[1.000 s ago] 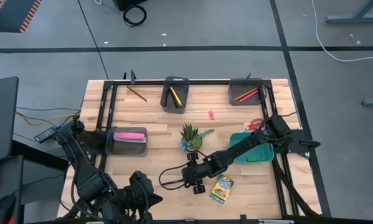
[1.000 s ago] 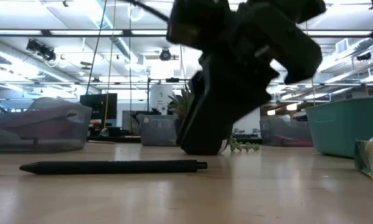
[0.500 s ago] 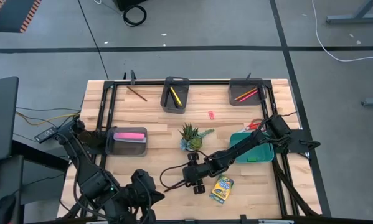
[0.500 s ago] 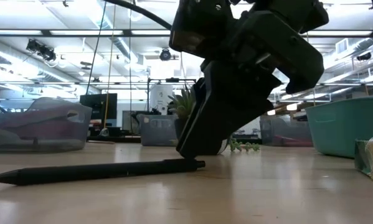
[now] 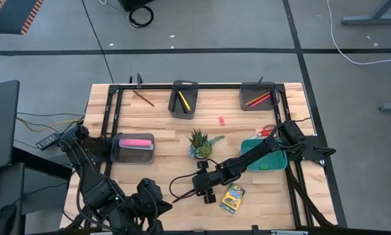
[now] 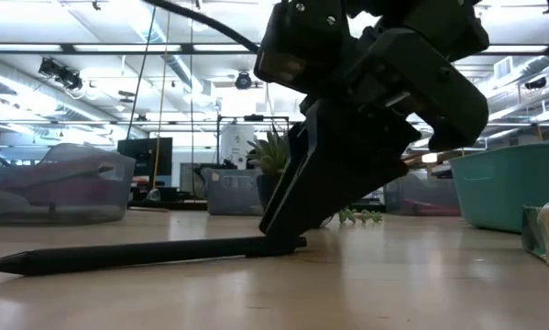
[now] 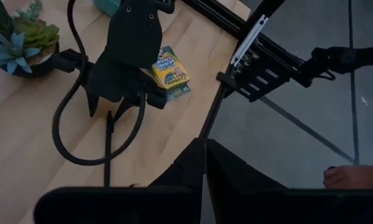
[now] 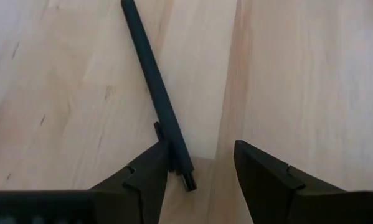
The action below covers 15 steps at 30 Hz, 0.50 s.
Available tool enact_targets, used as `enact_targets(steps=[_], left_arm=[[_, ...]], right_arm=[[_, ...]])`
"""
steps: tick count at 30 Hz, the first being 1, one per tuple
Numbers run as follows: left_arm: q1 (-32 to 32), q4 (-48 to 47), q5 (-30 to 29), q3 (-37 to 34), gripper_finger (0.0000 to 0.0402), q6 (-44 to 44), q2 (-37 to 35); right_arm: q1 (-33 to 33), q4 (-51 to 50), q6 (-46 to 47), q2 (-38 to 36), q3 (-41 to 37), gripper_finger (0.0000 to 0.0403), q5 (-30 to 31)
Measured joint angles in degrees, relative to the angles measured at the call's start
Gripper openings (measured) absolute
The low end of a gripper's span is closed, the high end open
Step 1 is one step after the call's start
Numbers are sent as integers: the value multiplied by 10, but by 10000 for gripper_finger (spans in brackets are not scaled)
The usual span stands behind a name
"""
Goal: Sort crayons/erasers/pens/pencils in bins
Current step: Put the black pen into the left black bin
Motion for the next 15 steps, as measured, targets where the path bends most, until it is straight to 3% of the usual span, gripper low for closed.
enact_targets(steps=[9,15], left_arm=[[0,2,0,0,8,-15,0],[0,2,0,0,21,-33,0]], right_arm=[[19,3,-26,-2,12,189,-31],[28,5,-41,-2,12,189,-19]])
